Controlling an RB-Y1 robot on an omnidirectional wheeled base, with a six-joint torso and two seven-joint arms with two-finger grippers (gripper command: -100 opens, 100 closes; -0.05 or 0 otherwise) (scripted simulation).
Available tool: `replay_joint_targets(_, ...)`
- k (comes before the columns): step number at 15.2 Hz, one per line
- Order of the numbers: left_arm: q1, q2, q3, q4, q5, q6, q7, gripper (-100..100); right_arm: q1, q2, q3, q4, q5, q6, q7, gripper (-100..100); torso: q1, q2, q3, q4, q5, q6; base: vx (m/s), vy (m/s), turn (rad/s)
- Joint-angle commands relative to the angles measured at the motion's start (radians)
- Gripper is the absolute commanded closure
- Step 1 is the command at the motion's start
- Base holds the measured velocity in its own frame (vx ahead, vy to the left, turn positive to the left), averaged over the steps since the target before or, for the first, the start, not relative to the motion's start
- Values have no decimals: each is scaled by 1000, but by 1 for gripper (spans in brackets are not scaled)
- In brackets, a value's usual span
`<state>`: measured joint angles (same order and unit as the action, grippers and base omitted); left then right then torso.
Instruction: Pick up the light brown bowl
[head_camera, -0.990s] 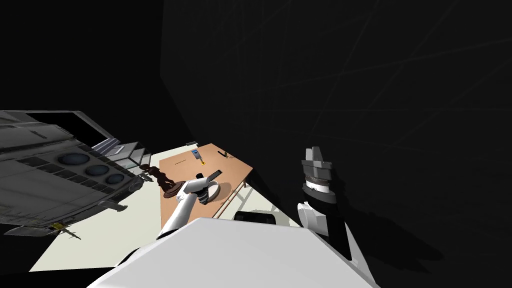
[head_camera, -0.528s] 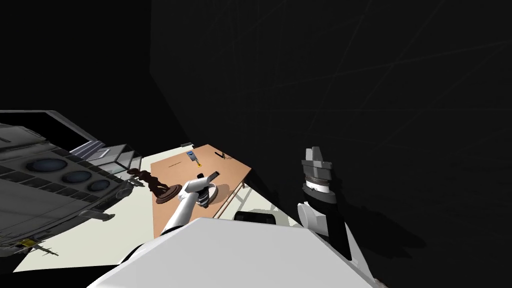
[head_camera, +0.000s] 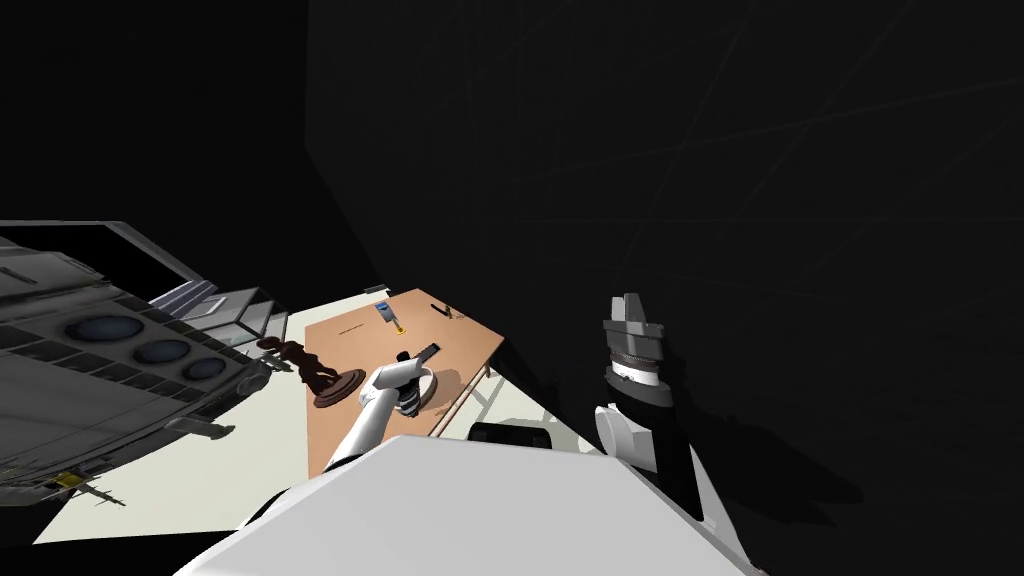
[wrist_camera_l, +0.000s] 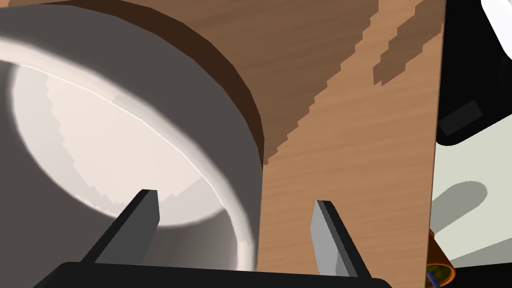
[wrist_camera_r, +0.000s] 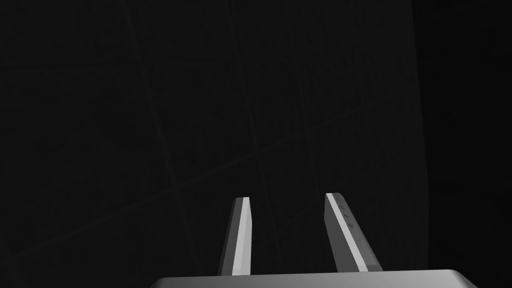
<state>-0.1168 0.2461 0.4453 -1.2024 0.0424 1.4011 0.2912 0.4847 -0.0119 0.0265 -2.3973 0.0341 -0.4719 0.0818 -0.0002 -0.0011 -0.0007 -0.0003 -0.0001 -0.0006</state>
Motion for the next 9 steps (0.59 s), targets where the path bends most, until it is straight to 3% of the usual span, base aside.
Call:
replay_joint_targets(1, 0, 0, 0, 0, 0, 0, 0, 100, 0, 0, 0, 0, 0, 0, 0, 0, 0, 0, 0, 0, 0, 0, 0, 0, 0)
replay_joint_targets(4, 1, -1, -1, 1, 0, 3, 0, 100, 0, 0, 0, 0, 0, 0, 0, 0, 2, 0, 0, 0, 1, 0, 0, 0, 0)
replay_joint_targets(5, -1, 3, 5, -30, 1, 33, 0, 100, 0, 0, 0, 0, 0, 0, 0, 0, 2, 0, 0, 1, 1, 0, -15, -8, -29)
replay_joint_targets(9, -6, 10, 12, -67, 2, 80, 1, 100, 0, 0, 0, 0, 0, 0, 0, 0, 0, 2, 2, 2, -1, 0, -27, -15, -34)
